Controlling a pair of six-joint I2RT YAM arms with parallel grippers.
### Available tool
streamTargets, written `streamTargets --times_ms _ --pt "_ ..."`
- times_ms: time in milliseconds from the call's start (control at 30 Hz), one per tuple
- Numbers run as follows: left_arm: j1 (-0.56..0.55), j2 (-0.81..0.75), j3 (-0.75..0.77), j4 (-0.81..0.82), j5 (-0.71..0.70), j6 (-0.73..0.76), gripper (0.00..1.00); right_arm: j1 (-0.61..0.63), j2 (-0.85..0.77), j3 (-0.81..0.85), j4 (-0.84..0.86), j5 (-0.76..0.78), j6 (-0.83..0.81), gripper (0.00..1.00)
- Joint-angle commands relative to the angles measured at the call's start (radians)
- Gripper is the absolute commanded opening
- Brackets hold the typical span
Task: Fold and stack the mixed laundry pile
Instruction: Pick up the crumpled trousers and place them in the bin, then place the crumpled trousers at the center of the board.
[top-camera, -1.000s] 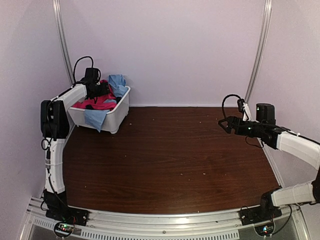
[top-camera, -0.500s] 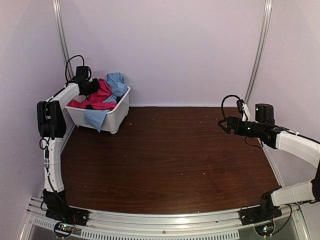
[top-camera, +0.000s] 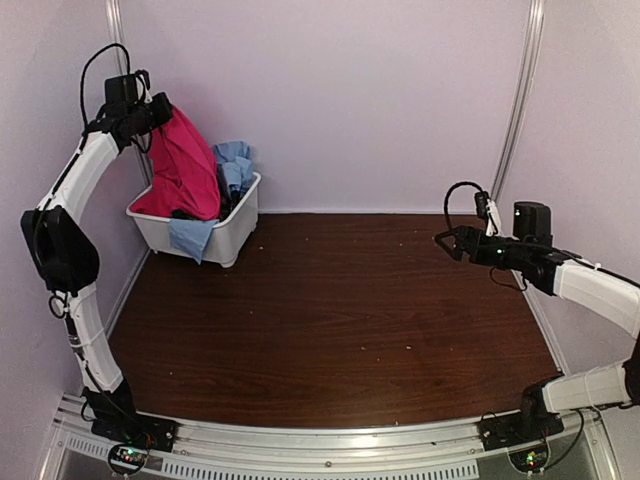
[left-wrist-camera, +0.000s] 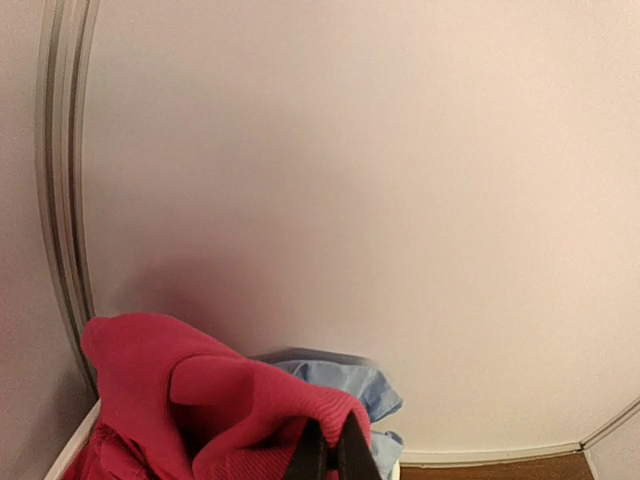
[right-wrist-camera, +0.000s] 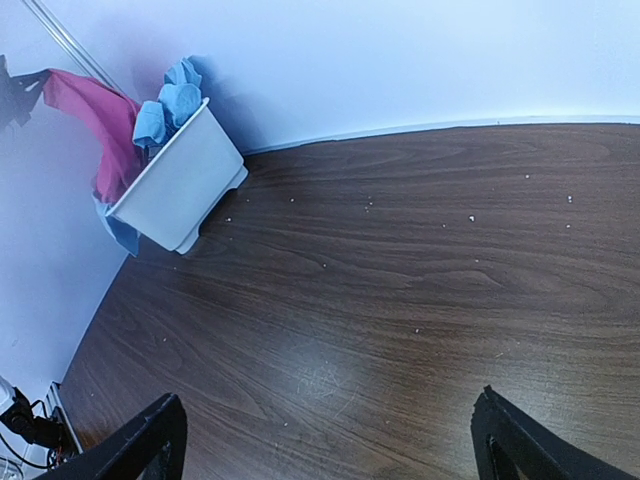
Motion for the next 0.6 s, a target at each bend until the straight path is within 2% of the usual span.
streamTargets --times_ms 0,267,467,567 --pt "0.011 -0.127 0.056 0.213 0.079 -0.019 0.00 0.006 -0.028 0.031 0.028 -0.030 0.018 1.00" --pt "-0.018 -0.194 0.150 0.314 0.302 -0.113 0.00 0.009 0.003 0.026 0.094 -0.075 0.040 1.00" --pt "-0.228 -0.216 0.242 0.349 0.363 -0.050 0.00 0.026 0.033 0.050 0.118 -0.094 0.040 1.00" --pt "-0.340 -0.219 0.245 0.424 0.378 -0.062 0.00 0.030 0.038 0.058 0.126 -0.096 0.043 1.00"
